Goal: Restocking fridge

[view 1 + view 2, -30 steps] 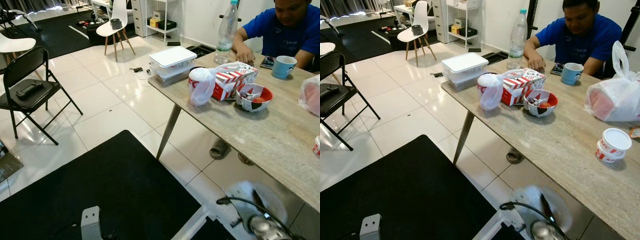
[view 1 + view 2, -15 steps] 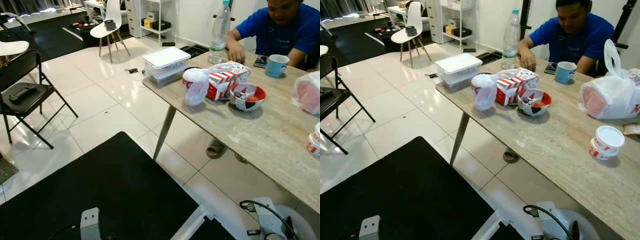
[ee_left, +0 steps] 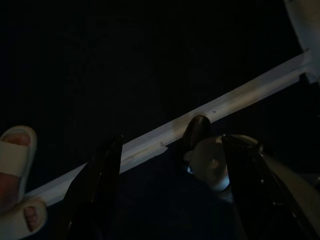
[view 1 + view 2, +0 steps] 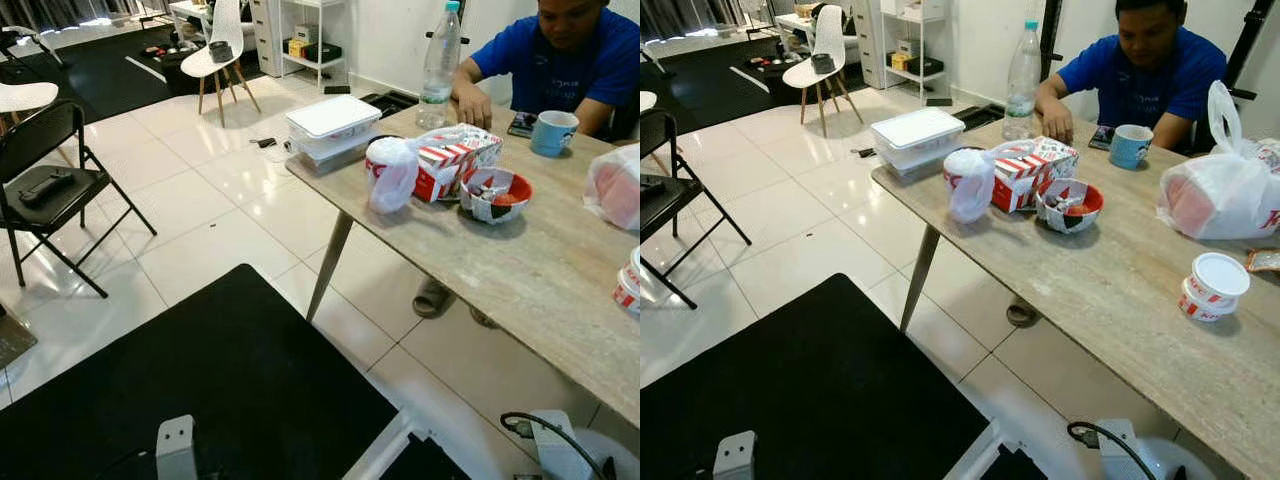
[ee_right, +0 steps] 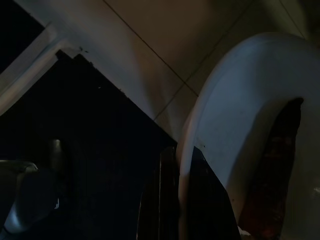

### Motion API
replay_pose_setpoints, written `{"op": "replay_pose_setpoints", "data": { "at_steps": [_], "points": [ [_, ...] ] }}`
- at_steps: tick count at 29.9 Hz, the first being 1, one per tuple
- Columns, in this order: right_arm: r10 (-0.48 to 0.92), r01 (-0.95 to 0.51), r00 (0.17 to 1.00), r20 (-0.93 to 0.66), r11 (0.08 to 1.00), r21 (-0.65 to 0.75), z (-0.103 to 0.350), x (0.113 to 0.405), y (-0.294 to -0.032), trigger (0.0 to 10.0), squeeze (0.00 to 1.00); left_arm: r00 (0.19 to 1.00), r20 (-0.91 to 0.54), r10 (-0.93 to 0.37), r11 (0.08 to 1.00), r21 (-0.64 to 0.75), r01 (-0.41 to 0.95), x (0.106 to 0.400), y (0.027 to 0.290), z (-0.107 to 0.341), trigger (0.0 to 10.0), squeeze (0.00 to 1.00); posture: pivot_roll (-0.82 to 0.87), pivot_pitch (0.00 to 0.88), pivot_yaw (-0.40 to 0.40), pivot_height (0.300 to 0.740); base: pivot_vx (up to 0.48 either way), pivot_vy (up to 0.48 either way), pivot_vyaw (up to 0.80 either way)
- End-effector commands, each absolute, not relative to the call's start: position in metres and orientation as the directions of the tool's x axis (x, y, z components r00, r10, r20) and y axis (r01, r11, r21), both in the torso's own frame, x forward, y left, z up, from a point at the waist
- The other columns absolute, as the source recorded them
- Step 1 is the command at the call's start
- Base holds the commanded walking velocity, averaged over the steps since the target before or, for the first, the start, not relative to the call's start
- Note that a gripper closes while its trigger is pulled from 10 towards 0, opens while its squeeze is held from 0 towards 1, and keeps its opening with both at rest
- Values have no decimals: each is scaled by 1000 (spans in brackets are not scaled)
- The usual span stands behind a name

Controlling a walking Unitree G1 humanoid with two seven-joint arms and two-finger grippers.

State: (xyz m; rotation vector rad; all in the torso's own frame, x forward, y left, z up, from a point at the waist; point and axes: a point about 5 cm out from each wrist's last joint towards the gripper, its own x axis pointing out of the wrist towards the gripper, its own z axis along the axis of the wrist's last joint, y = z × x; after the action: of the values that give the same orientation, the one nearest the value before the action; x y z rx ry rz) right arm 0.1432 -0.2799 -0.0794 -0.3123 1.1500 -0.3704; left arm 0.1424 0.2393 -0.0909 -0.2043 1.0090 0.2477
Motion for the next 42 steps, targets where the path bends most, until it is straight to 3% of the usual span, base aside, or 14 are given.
{"op": "replay_pose_setpoints", "data": {
  "at_steps": [1,42],
  "points": [
    [-463,156,351,-814,886,-436,-78,140,-287,10000,0,508,-852,125,953,-38,-299,143,244,-89,10000,0,2,0,7,740,0,0,-775],
    [-477,193,292,-829,878,-437,-82,123,-291,10000,0,512,-851,116,957,-41,-286,144,242,-90,10000,0,-2,0,14,740,0,0,-776]
  ]
}}
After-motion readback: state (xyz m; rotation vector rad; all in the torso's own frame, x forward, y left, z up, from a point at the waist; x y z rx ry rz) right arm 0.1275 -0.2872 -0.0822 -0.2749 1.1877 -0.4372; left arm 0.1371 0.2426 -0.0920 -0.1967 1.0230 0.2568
